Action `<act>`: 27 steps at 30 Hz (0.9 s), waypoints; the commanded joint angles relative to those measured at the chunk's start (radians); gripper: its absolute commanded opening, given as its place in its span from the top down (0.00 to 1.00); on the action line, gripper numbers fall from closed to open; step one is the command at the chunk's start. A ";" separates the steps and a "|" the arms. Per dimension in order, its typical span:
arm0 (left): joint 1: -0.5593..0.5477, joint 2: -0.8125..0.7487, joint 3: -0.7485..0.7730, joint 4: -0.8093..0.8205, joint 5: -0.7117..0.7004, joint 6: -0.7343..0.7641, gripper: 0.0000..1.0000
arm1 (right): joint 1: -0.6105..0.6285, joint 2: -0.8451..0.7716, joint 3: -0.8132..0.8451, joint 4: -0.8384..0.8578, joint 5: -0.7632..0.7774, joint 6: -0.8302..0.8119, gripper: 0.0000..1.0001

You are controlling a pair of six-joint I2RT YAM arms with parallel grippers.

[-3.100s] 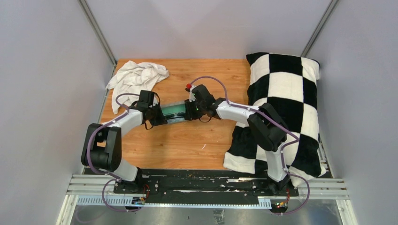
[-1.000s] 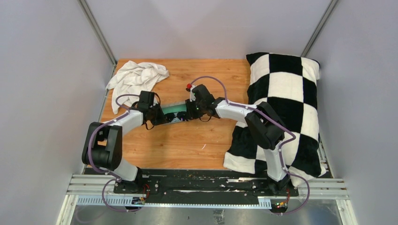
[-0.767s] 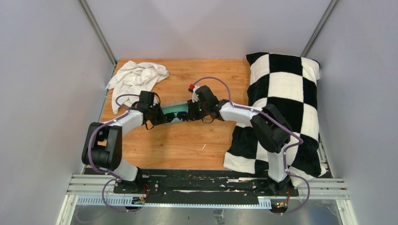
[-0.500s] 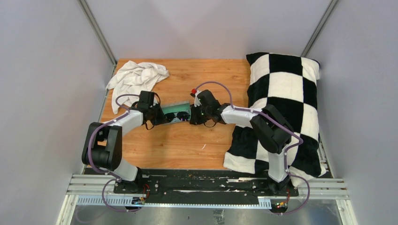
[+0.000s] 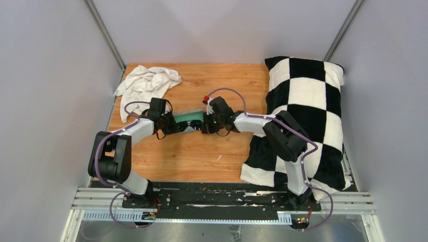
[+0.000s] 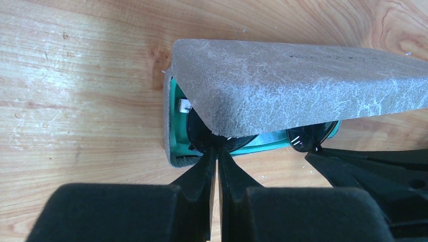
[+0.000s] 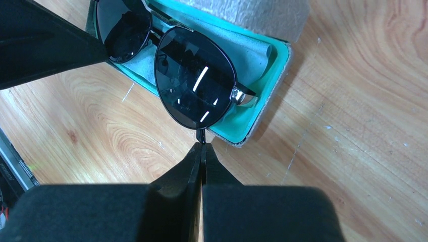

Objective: Organize the sunglasses
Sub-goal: Adjust the sunglasses in the sunglasses case.

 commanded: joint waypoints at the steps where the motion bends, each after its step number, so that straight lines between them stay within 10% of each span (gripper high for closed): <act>1: -0.006 0.018 0.012 0.003 0.002 0.002 0.91 | 0.009 0.025 0.044 -0.002 -0.005 0.001 1.00; 27: -0.006 -0.085 0.030 -0.048 0.017 0.004 0.89 | 0.007 0.051 0.111 -0.068 0.043 -0.028 1.00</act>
